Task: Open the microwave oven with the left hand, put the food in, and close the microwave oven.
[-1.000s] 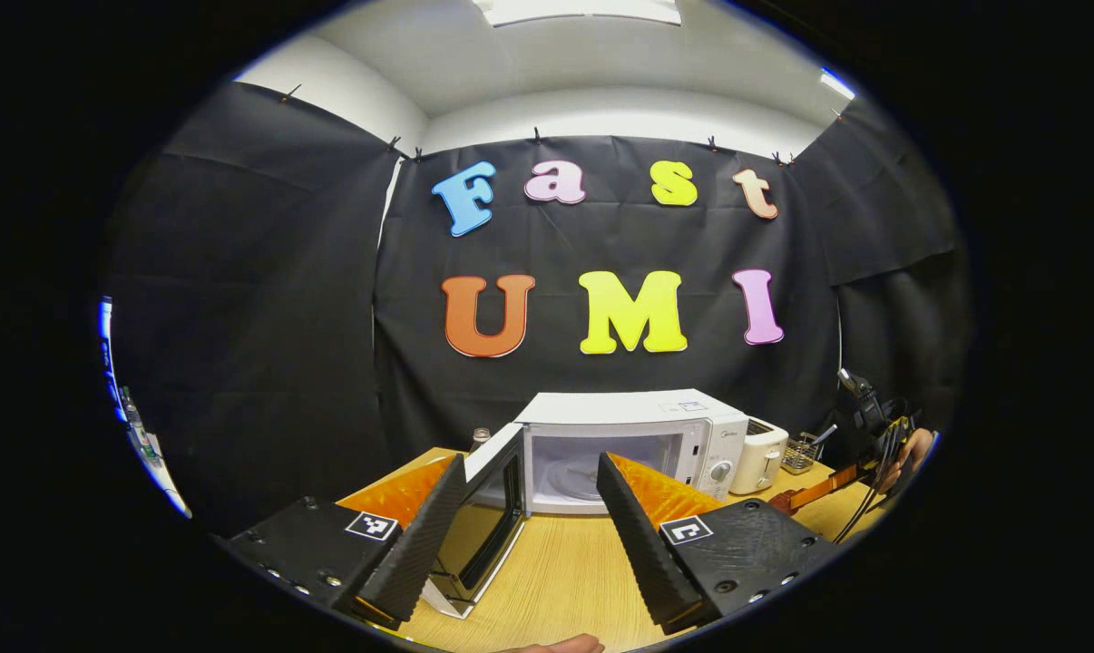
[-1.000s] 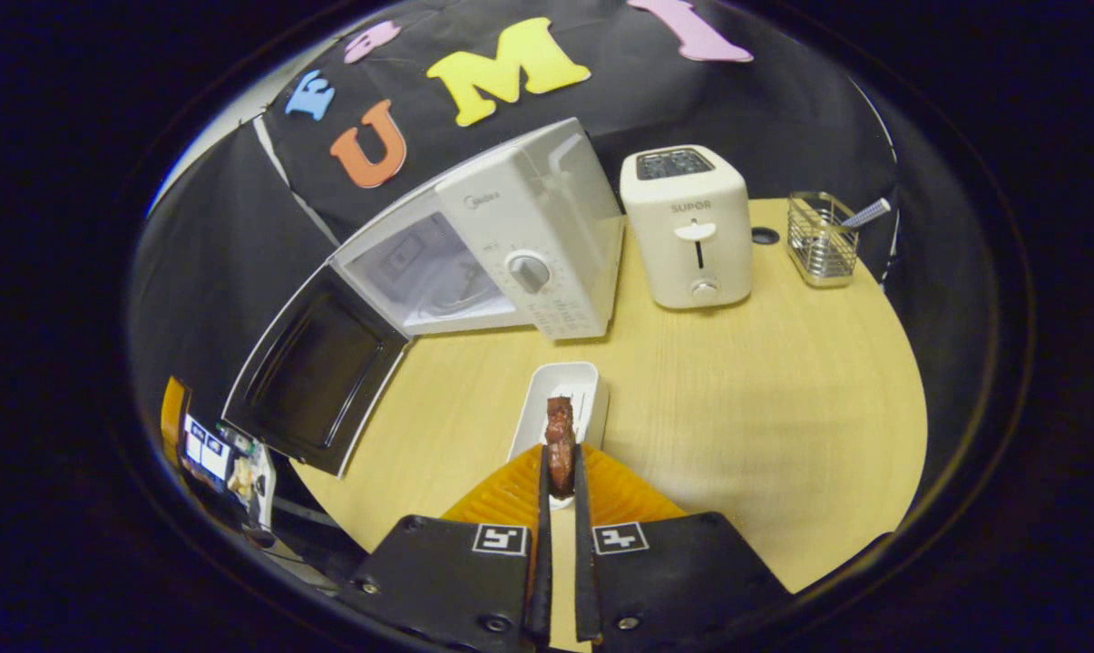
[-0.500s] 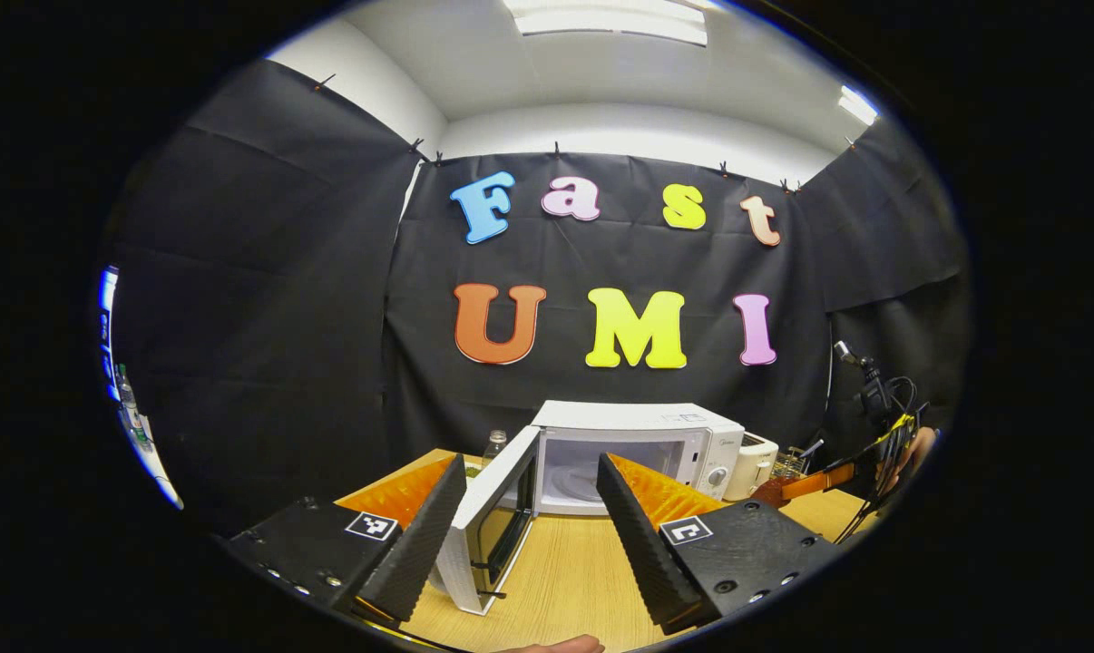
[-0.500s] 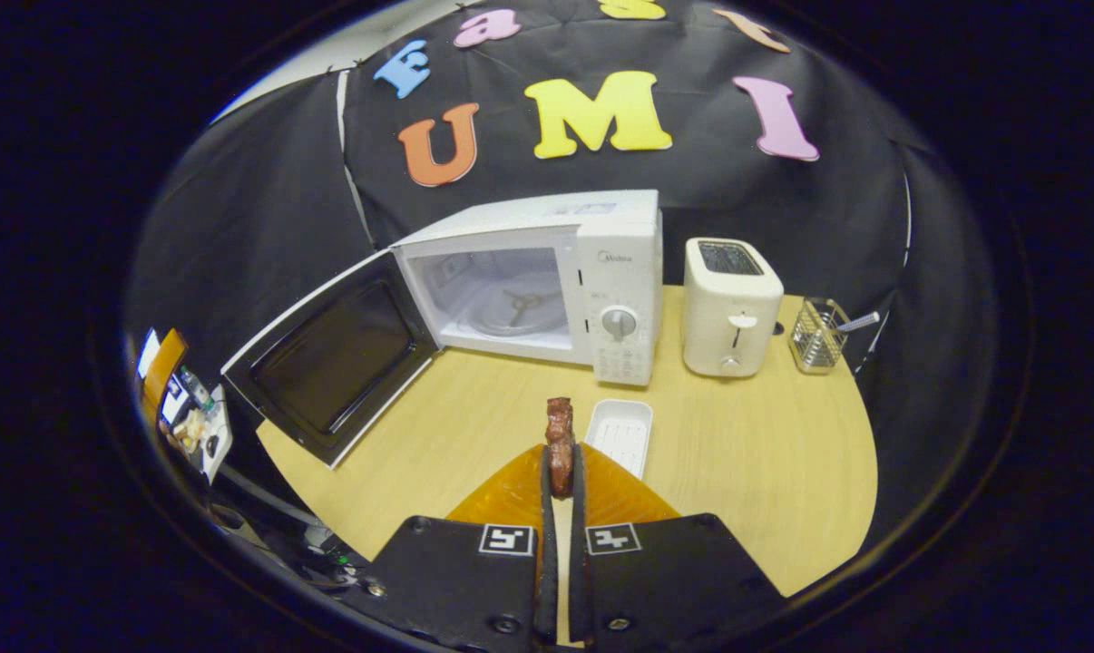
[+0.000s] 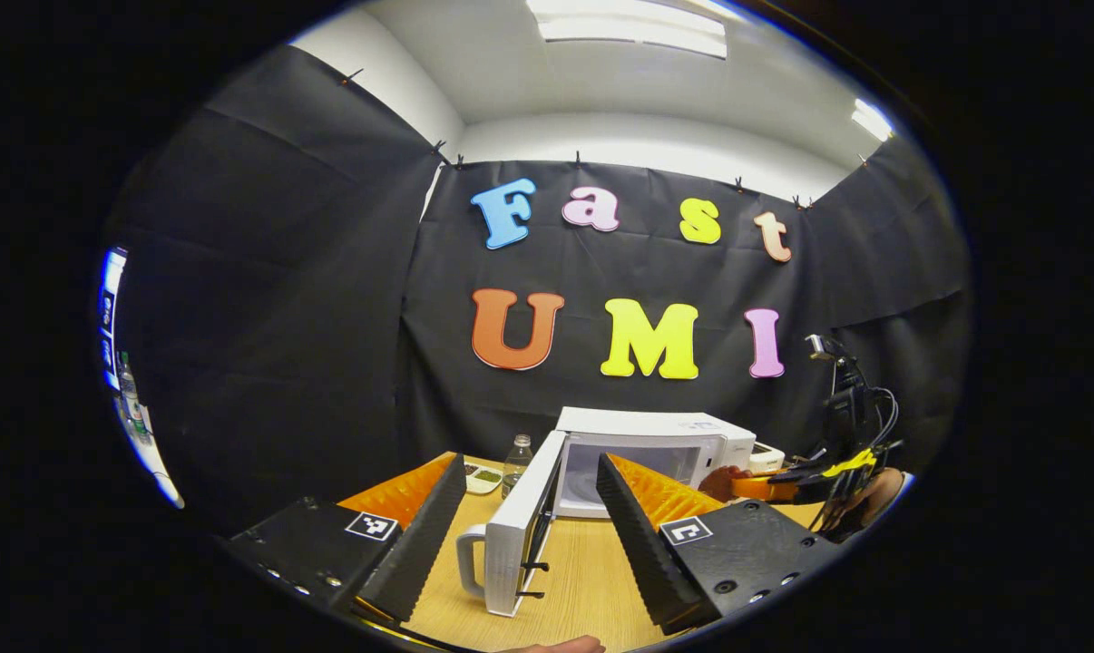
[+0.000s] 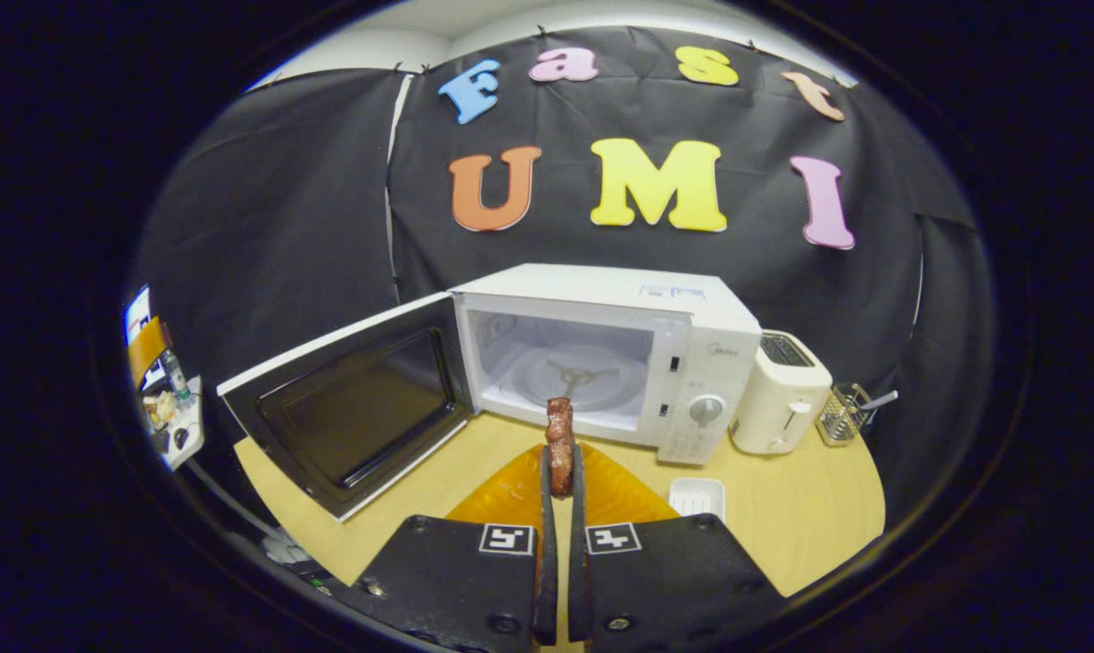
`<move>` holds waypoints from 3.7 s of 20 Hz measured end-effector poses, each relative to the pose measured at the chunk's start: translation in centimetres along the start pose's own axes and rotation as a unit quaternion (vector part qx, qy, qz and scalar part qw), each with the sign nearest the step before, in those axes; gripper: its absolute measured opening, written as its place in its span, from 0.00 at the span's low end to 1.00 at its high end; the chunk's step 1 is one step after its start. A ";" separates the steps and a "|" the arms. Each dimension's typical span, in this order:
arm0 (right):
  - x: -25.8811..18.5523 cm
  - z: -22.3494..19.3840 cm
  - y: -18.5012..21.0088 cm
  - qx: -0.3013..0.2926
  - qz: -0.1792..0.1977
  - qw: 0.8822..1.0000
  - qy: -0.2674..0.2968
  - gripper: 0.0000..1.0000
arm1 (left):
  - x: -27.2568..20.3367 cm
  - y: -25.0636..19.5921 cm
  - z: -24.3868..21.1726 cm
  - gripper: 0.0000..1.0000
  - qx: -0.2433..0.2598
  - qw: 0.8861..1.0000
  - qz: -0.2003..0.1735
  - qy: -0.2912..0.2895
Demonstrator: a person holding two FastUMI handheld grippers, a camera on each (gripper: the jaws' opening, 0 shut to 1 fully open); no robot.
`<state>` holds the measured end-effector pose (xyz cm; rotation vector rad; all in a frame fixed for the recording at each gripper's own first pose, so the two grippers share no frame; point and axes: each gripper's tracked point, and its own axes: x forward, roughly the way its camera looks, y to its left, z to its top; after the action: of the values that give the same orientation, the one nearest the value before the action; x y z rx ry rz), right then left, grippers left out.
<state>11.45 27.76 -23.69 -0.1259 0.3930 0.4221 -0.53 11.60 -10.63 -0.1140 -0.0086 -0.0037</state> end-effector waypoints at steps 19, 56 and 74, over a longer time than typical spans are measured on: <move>24.6 0.1 0.6 0.388 -0.060 0.912 -0.120 0.09 | 0.6 4.0 -3.0 0.89 0.009 0.999 0.036 0.008; 10.3 3.1 -2.7 0.091 -0.097 0.985 -0.107 1.00 | 1.1 9.9 -7.0 0.89 0.012 0.994 0.071 0.077; -13.3 5.9 -10.6 -0.014 -0.156 0.975 -0.156 1.00 | 4.2 10.9 -13.2 0.00 0.018 0.991 0.068 0.112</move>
<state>6.82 14.35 -12.64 -0.1435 0.0547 0.1327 3.82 20.94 -24.95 -0.0778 0.2236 0.1205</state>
